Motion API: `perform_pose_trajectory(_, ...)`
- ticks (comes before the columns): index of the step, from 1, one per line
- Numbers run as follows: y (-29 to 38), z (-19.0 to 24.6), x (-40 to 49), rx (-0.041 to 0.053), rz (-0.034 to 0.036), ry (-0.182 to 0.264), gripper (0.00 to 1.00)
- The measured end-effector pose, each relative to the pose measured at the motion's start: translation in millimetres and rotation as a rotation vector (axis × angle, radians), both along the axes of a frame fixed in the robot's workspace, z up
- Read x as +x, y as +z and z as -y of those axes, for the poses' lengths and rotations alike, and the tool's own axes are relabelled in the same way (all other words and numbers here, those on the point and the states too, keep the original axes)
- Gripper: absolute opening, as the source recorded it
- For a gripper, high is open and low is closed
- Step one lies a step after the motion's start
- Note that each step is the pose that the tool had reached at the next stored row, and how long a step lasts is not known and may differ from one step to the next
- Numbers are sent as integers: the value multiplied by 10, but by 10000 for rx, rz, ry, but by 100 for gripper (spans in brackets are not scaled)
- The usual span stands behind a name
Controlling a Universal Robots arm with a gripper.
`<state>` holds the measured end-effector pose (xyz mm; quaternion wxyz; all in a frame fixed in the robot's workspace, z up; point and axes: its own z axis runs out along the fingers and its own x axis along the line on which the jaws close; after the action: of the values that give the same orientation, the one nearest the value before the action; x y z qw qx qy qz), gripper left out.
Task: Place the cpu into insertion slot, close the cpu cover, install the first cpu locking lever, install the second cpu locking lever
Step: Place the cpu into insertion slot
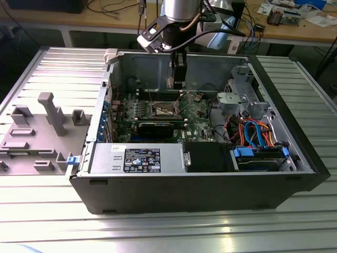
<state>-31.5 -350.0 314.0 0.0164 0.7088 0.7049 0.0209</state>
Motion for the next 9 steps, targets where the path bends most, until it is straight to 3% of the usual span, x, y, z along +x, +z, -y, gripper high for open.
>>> perform_pose_trajectory(9, -7, 0, 0, 0, 0, -56, 54)
